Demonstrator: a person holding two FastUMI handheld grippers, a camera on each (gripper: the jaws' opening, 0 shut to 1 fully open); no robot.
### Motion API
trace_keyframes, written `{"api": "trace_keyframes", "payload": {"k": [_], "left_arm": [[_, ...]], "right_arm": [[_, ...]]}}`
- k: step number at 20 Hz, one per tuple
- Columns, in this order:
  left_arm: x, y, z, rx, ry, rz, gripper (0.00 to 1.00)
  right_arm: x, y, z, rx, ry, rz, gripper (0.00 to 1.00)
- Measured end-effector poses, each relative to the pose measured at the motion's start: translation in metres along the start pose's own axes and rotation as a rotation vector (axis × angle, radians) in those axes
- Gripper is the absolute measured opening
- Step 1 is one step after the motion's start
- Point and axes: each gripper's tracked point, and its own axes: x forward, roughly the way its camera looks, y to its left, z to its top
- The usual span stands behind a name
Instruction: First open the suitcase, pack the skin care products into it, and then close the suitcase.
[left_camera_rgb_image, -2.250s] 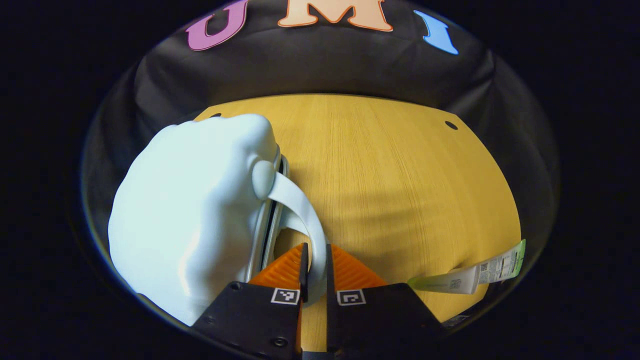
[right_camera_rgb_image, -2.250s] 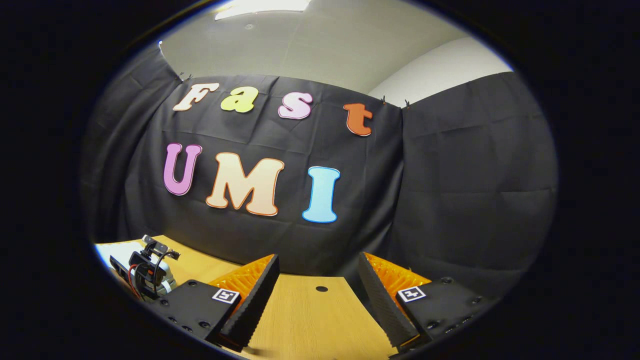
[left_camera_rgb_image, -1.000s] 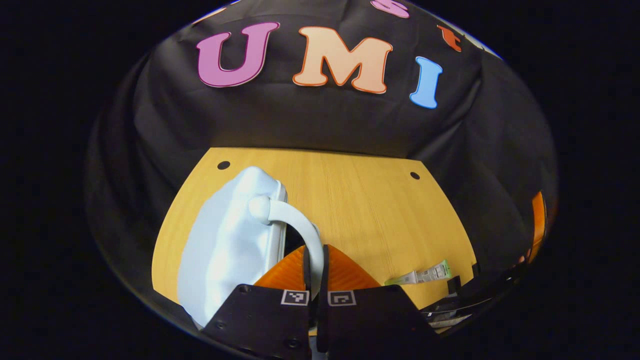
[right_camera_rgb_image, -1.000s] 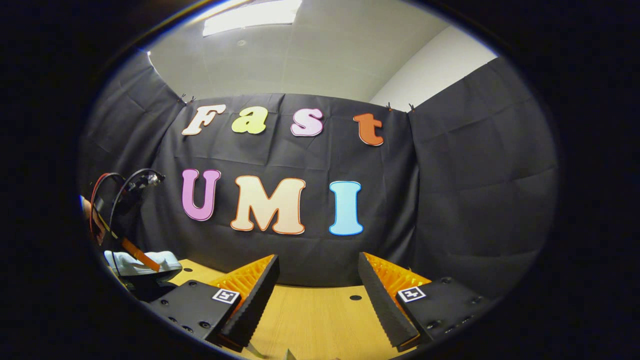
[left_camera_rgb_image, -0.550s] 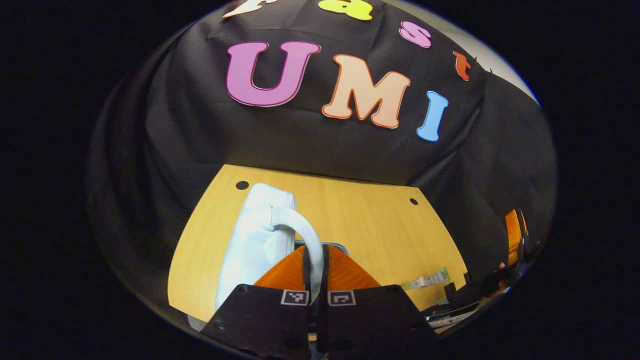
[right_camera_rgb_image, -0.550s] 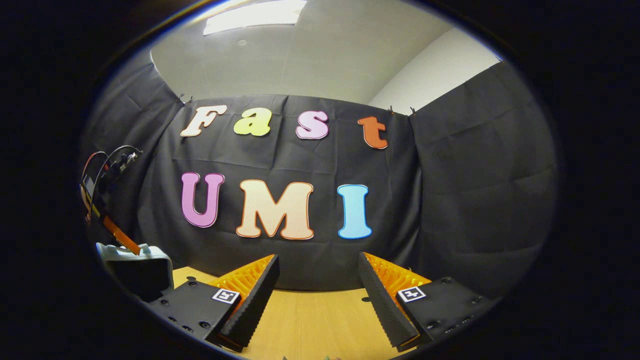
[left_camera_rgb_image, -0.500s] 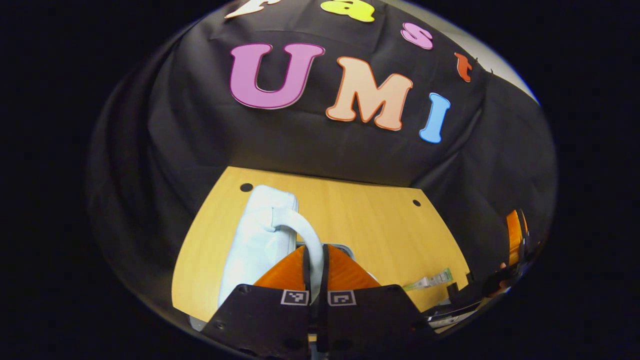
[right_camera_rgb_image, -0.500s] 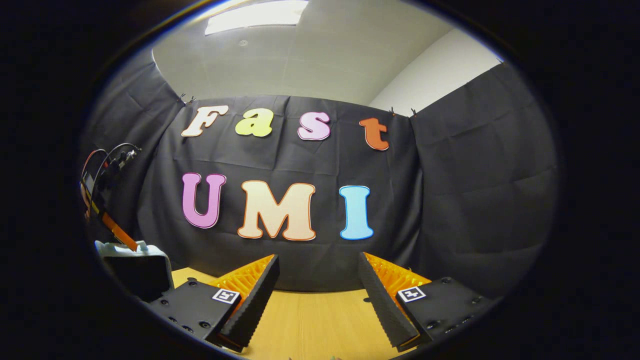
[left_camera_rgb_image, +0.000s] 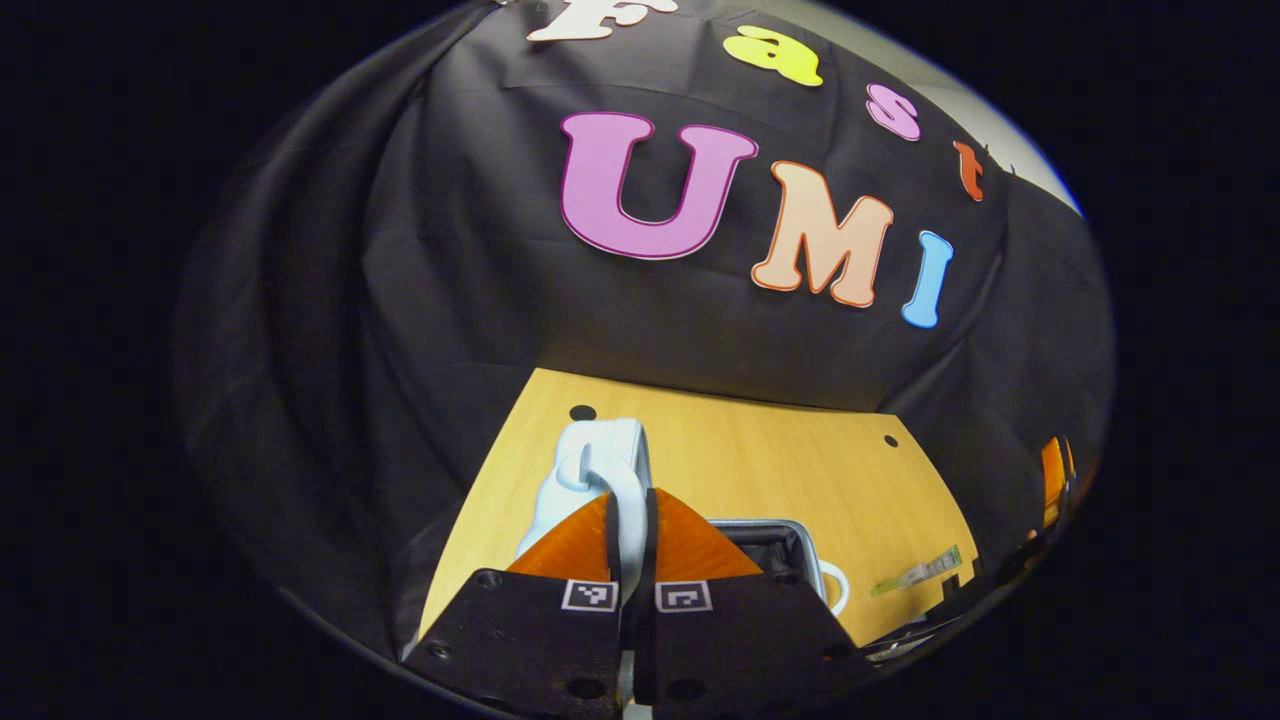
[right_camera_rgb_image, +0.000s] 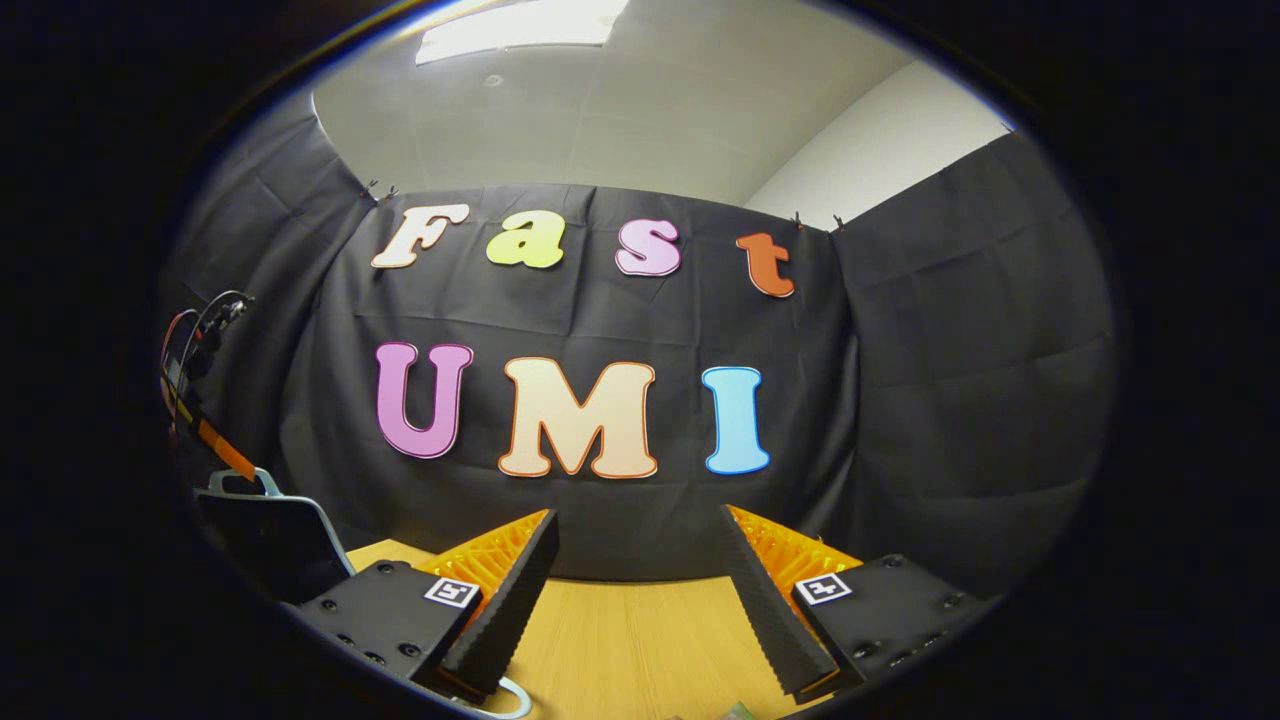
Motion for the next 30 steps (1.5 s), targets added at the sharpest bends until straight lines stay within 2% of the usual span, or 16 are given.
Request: {"api": "trace_keyframes", "payload": {"k": [11,14,18,22,24,26,28,30], "left_arm": [[0.025,0.110,-0.035,-0.034,0.033,0.197,0.00],[0.032,0.130,-0.047,-0.037,0.037,0.213,0.00],[0.041,0.161,-0.071,-0.103,0.072,0.250,0.00],[0.048,0.190,-0.105,-0.150,0.111,0.346,0.00],[0.048,0.206,-0.119,-0.143,0.124,0.419,0.01],[0.050,0.212,-0.115,-0.109,0.070,0.491,0.13],[0.052,0.197,-0.100,-0.115,0.004,0.493,0.26],[0.052,0.186,-0.077,-0.100,-0.085,0.502,0.51]], "right_arm": [[-0.001,0.018,-0.013,-0.029,0.037,-0.011,0.98],[-0.001,0.021,-0.026,-0.023,0.069,-0.009,1.00],[-0.004,0.015,-0.029,-0.023,0.081,-0.010,0.98],[-0.003,0.007,-0.038,-0.021,0.108,-0.015,1.00],[-0.004,0.002,-0.041,-0.024,0.122,-0.018,0.98],[-0.003,-0.002,-0.041,-0.023,0.124,-0.013,0.98],[-0.002,-0.006,-0.041,-0.017,0.134,0.011,0.98],[0.000,-0.021,-0.038,-0.027,0.134,0.012,0.99]]}}
